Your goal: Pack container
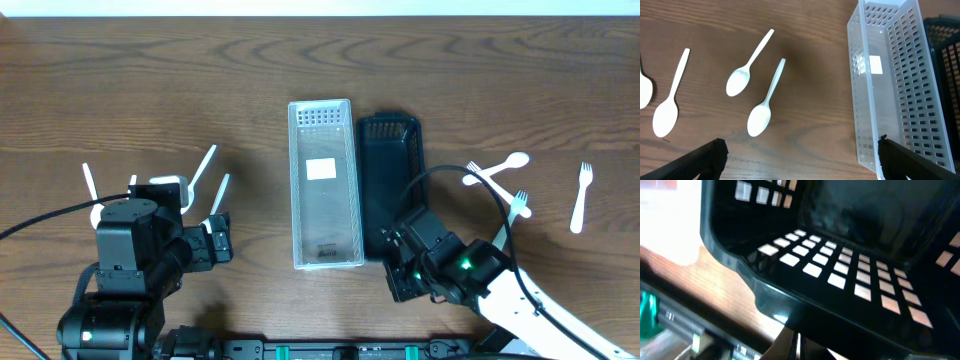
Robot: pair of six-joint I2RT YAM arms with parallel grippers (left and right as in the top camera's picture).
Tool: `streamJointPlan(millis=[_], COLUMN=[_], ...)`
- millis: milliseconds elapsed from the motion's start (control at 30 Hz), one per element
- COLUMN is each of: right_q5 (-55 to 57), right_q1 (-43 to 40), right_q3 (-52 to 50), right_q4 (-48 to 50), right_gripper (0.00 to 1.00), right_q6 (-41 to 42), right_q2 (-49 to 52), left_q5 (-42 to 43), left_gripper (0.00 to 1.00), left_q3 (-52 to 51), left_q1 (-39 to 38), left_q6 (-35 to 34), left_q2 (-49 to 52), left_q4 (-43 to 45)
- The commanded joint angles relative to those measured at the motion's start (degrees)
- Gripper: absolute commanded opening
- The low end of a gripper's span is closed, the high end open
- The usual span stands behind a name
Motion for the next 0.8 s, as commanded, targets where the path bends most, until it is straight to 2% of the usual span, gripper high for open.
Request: streamJointPlan(millis=[0,167,300,600,733,767], right_q5=[5.0,5.4,3.6,4.1,10.6,13.5], right_q1=[0.3,0.3,0.5,2.2,2.1,1.9], right_q3=[-0.3,-0.3,-0.2,0.7,3.3,4.3], right_q4=[2.7,6.4,6.0,5.5,5.6,5.7], right_gripper=[0.07,0.06,0.02,0.04,0.04,0.09], right_q6=[1.4,1.3,-1.5,-1.9,-3.8,-3.8], right_q2=[0.6,1.2,1.0,-5.4,-8.7,-9.1], left_q5=[0.6,0.6,0.6,0.5,0.5,0.5], left_gripper=[0.98,0.98,0.98,0.98,0.98,0.98], left_q3=[0.9,0.9,0.9,0.9,0.9,0.9], left_q1=[0.0,0.0,0.0,0.0,0.0,0.0], left_q6=[-0.3,-0.3,-0.3,-0.3,-0.3,-0.3], left_q2=[0.2,0.2,0.2,0.2,0.2,0.2], left_q4=[0.0,-0.2,-0.1,-0.1,0.3,0.4])
